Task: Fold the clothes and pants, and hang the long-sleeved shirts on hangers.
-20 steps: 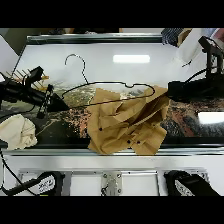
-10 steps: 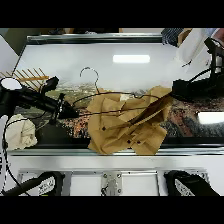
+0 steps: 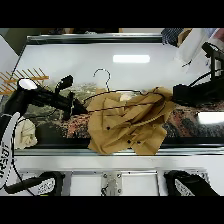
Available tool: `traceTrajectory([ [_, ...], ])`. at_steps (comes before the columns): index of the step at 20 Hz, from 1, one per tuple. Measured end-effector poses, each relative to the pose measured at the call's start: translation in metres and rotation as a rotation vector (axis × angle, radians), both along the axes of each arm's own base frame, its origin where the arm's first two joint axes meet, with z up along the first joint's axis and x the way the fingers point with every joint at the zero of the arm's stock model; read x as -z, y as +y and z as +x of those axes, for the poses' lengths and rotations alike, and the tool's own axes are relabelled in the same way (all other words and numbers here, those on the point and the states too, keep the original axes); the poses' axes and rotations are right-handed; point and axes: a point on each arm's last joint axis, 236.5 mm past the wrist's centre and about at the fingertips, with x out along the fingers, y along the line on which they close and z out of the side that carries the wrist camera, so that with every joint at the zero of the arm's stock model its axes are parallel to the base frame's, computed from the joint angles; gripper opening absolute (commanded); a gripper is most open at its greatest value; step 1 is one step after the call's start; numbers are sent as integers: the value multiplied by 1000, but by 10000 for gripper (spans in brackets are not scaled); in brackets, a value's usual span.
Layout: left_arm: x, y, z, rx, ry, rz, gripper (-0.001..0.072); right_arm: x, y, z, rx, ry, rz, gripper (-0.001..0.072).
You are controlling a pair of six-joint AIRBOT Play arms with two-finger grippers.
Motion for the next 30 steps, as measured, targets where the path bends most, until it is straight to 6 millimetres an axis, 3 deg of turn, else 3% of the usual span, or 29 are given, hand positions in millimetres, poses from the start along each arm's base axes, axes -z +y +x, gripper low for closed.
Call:
traceTrajectory([
  [5, 4, -2, 9, -29, -18, 8, 11, -7, 1, 0, -15, -40, -1, 20],
  [8, 4, -9, 8, -19, -23, 11, 11, -13, 12, 5, -51, -90, 4, 20],
  [13, 5, -23, 6, 5, -39, 14, 11, -23, 38, 12, -144, -176, 13, 20],
  [22, 4, -28, -3, 74, -70, 6, 11, -18, 80, 15, -296, -214, 17, 20],
  [30, 4, -26, -15, 141, -70, 1, 11, -35, 146, 18, -424, -257, 207, 20],
])
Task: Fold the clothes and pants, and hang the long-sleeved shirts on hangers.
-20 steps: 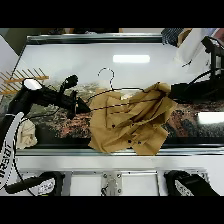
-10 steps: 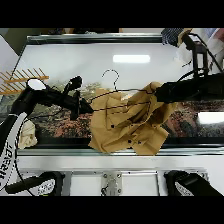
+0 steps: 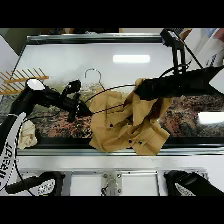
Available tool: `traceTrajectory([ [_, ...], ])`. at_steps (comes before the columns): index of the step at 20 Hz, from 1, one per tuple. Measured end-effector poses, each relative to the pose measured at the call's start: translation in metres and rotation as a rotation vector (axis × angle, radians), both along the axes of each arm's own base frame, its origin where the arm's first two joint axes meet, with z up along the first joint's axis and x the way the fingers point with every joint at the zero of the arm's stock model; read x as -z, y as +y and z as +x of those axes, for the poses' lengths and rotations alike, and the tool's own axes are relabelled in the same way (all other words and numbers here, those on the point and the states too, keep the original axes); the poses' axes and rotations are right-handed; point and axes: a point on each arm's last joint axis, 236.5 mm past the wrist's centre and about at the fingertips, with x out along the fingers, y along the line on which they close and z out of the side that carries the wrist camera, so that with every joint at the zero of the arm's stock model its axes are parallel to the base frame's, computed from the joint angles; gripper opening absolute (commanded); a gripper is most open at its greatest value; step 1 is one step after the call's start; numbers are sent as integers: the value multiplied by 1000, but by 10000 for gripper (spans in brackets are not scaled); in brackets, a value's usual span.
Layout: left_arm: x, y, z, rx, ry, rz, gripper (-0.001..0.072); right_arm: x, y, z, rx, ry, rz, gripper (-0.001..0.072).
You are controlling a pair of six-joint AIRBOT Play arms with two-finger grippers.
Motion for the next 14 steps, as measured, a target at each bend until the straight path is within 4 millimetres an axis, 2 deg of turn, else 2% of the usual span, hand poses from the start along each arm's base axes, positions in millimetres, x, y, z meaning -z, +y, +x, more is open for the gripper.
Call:
traceTrajectory([
  [3, -3, 0, -4, 16, 9, -13, 11, -12, 7, 4, -17, -23, 17, 20],
  [5, -5, 2, -6, 19, 16, -22, 11, -16, 1, 5, 1, -31, -12, 20],
  [10, -7, 22, -2, -13, 34, -29, 10, -20, -45, 5, 126, -56, -158, 20],
  [14, -5, 37, 0, -35, 47, -17, 10, -22, -72, 0, 200, -56, -229, 20],
])
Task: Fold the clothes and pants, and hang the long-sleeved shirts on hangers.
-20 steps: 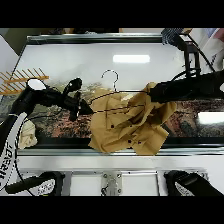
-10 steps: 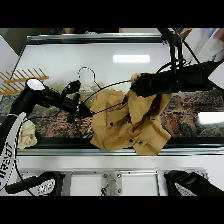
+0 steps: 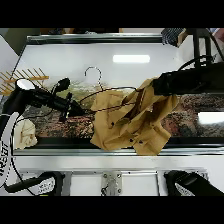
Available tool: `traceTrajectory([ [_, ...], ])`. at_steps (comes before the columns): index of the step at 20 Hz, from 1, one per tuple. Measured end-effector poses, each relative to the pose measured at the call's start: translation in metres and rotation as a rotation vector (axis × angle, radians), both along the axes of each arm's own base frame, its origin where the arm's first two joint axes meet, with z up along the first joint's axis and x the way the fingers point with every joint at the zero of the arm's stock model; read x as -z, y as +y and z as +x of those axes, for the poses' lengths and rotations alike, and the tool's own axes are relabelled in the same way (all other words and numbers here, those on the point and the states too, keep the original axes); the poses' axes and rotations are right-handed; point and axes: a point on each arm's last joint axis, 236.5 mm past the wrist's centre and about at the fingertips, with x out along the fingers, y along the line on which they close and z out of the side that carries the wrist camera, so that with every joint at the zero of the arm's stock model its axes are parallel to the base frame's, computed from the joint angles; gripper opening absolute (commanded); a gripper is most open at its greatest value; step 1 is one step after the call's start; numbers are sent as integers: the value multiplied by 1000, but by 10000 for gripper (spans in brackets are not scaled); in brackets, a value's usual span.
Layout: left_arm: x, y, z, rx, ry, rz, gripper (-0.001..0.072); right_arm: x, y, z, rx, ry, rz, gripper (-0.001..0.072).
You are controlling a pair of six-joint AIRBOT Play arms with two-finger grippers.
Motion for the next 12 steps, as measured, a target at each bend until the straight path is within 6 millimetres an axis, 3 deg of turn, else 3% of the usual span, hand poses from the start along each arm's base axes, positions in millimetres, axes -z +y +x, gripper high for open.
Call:
traceTrajectory([
  [6, 6, 9, -1, 0, 7, 32, 10, 8, -22, 1, 60, 19, -75, 20],
  [12, 7, 10, -1, -5, 8, 37, 11, 26, -2, -21, -48, 130, -89, 20],
])
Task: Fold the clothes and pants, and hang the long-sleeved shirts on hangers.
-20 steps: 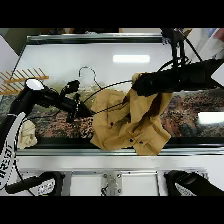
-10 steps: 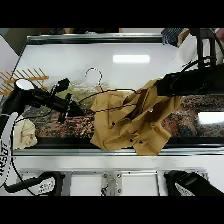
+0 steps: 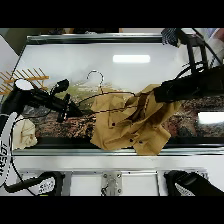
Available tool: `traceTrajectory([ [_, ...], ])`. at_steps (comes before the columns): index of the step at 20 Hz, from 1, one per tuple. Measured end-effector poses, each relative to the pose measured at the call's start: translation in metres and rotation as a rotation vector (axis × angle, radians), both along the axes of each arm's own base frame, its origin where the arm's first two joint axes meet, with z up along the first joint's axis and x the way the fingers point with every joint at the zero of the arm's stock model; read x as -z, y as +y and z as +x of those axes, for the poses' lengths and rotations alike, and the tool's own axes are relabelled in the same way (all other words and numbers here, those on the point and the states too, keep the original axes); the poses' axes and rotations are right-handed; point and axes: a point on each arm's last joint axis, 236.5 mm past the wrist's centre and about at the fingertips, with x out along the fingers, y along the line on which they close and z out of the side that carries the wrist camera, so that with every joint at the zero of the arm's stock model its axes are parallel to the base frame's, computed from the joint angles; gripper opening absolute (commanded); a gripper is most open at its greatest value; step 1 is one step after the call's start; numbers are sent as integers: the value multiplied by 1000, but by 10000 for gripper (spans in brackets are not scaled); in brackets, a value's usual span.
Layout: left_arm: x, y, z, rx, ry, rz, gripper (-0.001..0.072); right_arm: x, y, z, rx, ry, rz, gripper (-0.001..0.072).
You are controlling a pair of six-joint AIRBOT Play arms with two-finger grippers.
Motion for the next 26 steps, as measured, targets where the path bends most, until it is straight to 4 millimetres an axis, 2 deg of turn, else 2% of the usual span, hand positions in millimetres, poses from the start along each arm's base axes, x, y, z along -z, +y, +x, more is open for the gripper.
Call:
traceTrajectory([
  [3, 0, 0, 1, -3, -2, 2, 11, 8, 4, -17, -50, 63, -26, 20],
  [6, 0, 0, 1, -4, -3, 2, 11, 11, 5, -22, -64, 78, -38, 20],
  [10, 1, 0, 2, -5, -5, 2, 11, 2, 5, 3, -28, -22, -35, 20],
  [13, 0, 0, 1, -4, -4, 1, 11, -2, 16, 24, -24, -87, 1, 20],
  [16, 0, 0, 1, -4, -4, -3, 11, 3, 44, 33, -81, -77, 67, 20],
  [20, 0, 0, 1, -3, -5, -4, 11, 13, 94, 34, -201, -60, 156, 20],
  [23, -1, -1, 1, -3, -5, -4, 11, 12, 128, 33, -264, -86, 208, 20],
  [26, -1, -1, 1, -2, -5, -4, 11, 9, 153, 31, -308, -120, 246, 20],
])
